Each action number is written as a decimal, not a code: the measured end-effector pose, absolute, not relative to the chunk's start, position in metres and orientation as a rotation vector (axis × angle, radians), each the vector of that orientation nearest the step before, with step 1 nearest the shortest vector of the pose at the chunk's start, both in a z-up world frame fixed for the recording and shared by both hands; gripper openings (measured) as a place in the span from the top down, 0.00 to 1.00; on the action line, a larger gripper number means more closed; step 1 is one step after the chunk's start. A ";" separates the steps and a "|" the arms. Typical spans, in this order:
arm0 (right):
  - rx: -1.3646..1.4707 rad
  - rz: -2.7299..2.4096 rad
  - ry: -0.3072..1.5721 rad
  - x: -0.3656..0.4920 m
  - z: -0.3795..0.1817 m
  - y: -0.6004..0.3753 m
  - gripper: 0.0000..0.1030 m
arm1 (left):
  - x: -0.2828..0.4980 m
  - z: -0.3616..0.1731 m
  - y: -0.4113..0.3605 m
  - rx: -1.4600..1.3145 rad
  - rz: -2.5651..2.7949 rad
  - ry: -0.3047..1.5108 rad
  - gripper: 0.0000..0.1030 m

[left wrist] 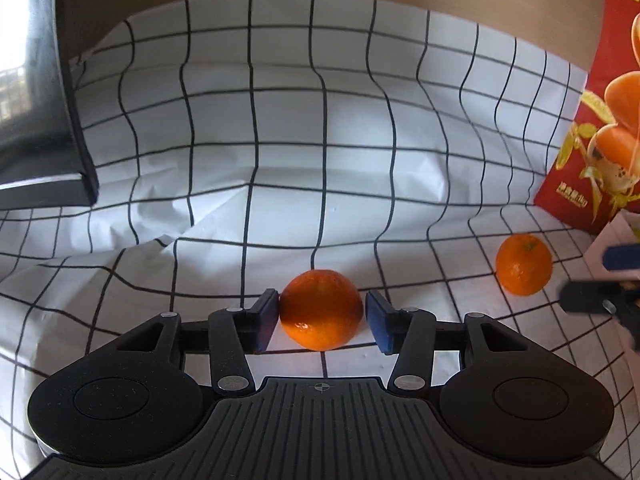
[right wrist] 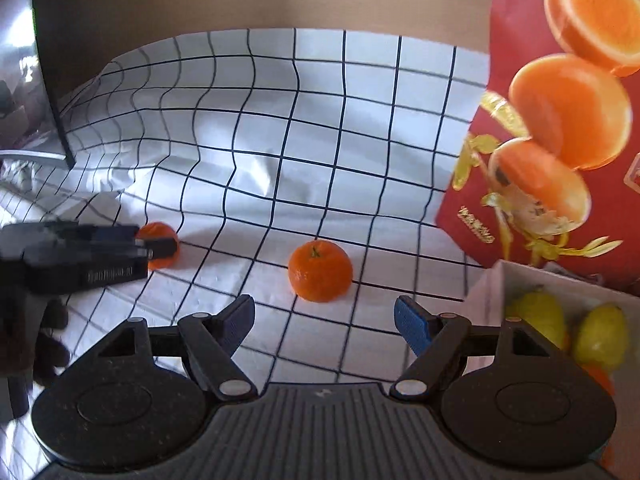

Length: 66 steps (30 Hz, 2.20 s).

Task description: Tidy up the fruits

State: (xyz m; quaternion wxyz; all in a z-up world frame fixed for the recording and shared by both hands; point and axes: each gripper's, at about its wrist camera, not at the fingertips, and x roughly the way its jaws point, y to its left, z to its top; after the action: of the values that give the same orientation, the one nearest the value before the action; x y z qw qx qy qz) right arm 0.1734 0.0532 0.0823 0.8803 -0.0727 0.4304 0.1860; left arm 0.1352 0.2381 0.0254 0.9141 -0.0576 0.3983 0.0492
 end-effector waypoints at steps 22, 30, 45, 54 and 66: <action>-0.187 0.396 0.981 0.206 0.052 0.085 0.53 | 0.004 0.032 0.213 -0.341 -0.017 0.891 0.51; -0.066 0.518 0.953 0.119 0.097 0.044 0.53 | -0.034 0.025 0.211 -0.356 0.018 0.906 0.51; -0.063 0.483 1.032 -0.021 0.061 -0.038 0.53 | -0.045 0.025 0.150 -0.288 -0.119 0.925 0.51; -0.104 0.465 0.995 -0.046 0.051 -0.036 0.52 | -0.051 0.027 0.134 -0.265 -0.137 0.941 0.51; -0.131 0.429 0.962 -0.052 0.047 -0.040 0.30 | -0.054 0.026 0.131 -0.265 -0.136 0.954 0.51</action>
State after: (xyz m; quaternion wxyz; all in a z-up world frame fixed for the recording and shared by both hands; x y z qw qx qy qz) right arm -0.0521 -0.0395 0.0468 0.8624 -0.0624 0.4588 0.2047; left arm -0.0538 0.1312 0.0260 0.8777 -0.1272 0.4573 -0.0650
